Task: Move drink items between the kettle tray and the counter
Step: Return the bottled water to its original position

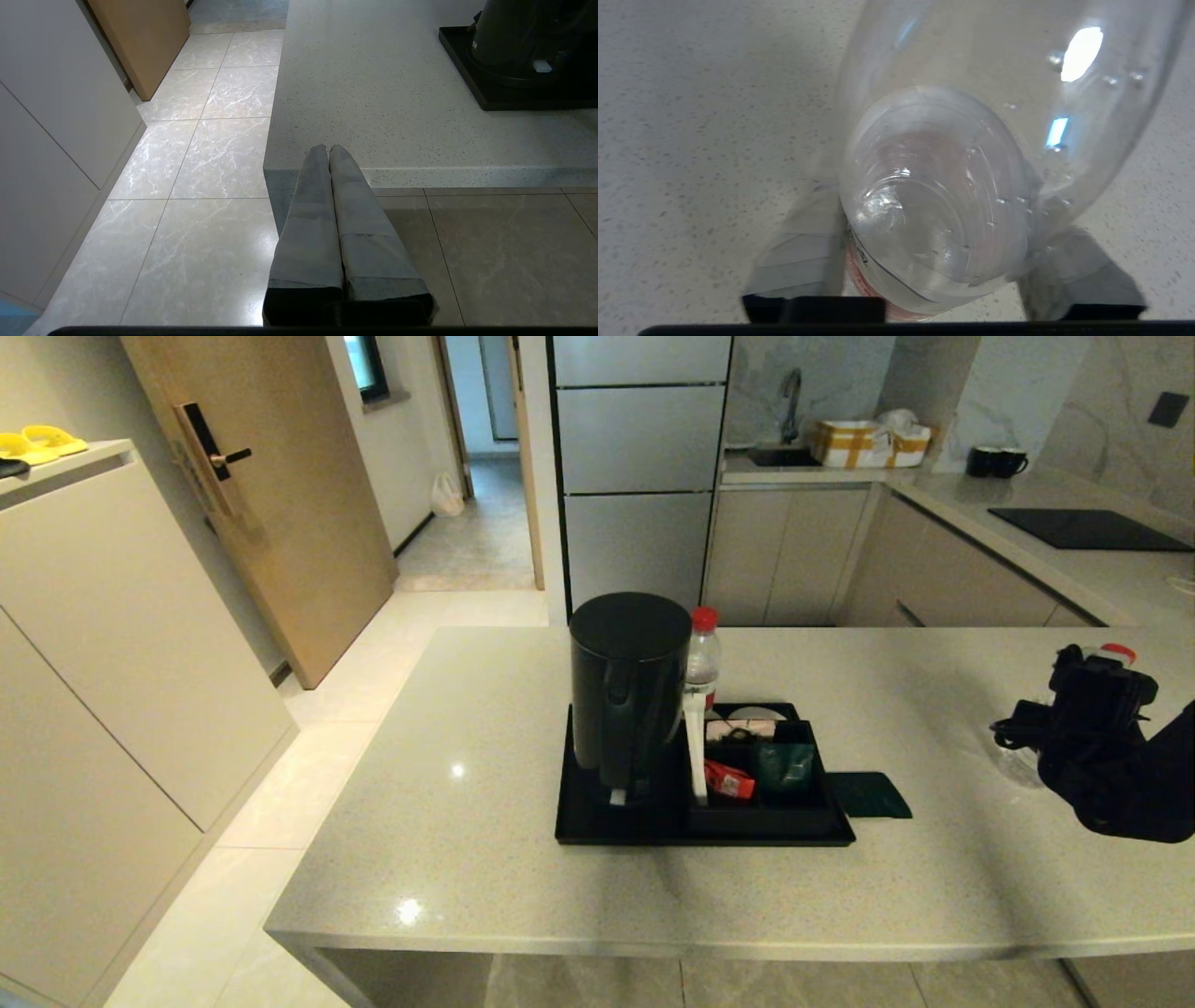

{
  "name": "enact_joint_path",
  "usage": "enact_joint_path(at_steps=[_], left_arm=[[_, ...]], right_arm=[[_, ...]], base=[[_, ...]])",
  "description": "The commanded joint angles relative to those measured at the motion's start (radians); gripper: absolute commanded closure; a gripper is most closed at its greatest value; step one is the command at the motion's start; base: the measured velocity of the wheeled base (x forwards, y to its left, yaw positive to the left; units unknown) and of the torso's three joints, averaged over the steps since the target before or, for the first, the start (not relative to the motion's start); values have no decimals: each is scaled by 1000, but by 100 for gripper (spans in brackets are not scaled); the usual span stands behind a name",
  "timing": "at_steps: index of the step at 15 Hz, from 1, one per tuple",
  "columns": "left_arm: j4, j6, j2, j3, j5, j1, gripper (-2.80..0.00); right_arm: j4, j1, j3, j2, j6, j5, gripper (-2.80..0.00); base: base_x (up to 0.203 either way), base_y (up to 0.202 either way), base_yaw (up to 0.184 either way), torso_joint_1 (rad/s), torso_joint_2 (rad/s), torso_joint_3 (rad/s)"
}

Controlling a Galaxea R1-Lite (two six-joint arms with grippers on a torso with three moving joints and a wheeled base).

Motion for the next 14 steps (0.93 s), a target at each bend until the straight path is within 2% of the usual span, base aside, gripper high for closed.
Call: enact_joint_path(at_steps=[1,4,6,7,10,12,14], left_arm=[[-1,1,1,0,0,0,0],[-1,1,1,0,0,0,0],[-1,1,1,0,0,0,0],[-1,1,1,0,0,0,0],[-1,1,1,0,0,0,0],[0,1,1,0,0,0,0],[0,1,1,0,0,0,0]], right_arm=[[18,2,-11,-12,0,-2,0],[103,12,-16,-79,8,5,0],[240,53,-14,-197,25,62,0],[352,87,-17,-271,40,100,0],[706,282,-126,-401,98,174,0],[818,392,-242,-402,117,177,0],[852,458,-379,-325,117,118,0]], base=[[0,0,0,0,0,0],[0,0,0,0,0,0],[0,0,0,0,0,0],[0,0,0,0,0,0],[0,0,0,0,0,0],[0,0,0,0,0,0],[0,0,0,0,0,0]])
